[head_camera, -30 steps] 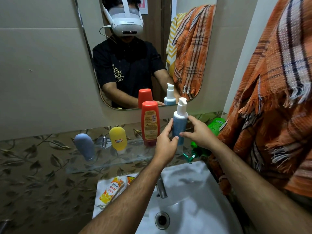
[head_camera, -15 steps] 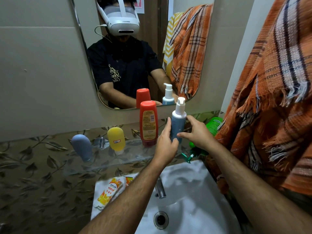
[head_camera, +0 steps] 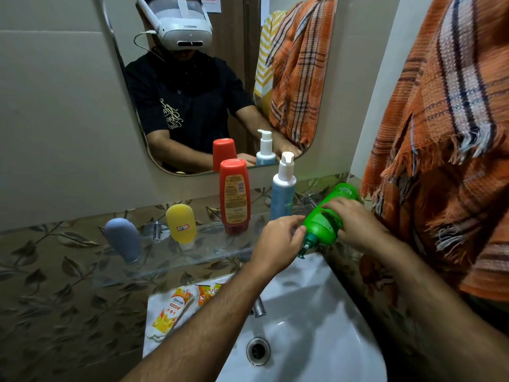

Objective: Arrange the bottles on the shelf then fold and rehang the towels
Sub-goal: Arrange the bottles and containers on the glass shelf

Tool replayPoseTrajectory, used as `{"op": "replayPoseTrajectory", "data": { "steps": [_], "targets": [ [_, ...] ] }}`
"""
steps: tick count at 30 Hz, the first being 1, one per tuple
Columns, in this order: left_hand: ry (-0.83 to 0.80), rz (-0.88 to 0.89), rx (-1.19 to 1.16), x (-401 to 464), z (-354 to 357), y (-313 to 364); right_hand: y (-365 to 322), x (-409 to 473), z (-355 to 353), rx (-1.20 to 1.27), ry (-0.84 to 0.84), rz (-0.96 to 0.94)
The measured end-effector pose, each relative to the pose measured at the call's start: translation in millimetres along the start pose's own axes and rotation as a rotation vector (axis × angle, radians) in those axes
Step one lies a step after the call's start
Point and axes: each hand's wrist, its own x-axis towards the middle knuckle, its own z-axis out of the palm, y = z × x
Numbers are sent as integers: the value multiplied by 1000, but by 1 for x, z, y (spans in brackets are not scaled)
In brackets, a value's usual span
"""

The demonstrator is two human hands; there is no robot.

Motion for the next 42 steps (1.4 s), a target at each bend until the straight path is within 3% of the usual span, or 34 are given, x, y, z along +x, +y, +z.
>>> {"op": "replayPoseTrajectory", "data": {
  "steps": [3, 8, 14, 20, 23, 25, 27, 31, 34, 38, 39, 42],
  "targets": [
    [-137, -65, 78, 7, 5, 8, 8, -7, 16, -70, -69, -6],
    [-290, -236, 51, 19, 16, 12, 7, -13, 29, -95, 54, -34],
    [-195, -373, -185, 24, 11, 14, 20, -13, 24, 83, 56, -115],
    [-63, -390, -565, 31, 0, 38, 33, -16, -14, 597, 90, -122],
    [-49, -310, -677, 35, -5, 53, 38, -17, -29, 692, 110, -123],
    [-45, -251, -690, 37, -3, 57, 35, -17, -33, 657, 147, -51],
    [-33, -216, -693, 39, 2, 58, 33, -12, -33, 804, 197, 83],
    [-56, -171, -635, 47, 17, 58, 31, -10, -40, 429, 251, 66],
    [-112, -200, -630, 53, 26, 57, 30, 3, -44, 543, 317, 153],
    [-130, -245, -570, 57, 34, 53, 29, 9, -45, 548, 336, 61],
    [-112, -250, -546, 57, 35, 53, 34, 12, -41, 643, 320, 34],
    [-71, -262, -525, 60, 38, 54, 37, 16, -35, 865, 159, 189]
  ]
}}
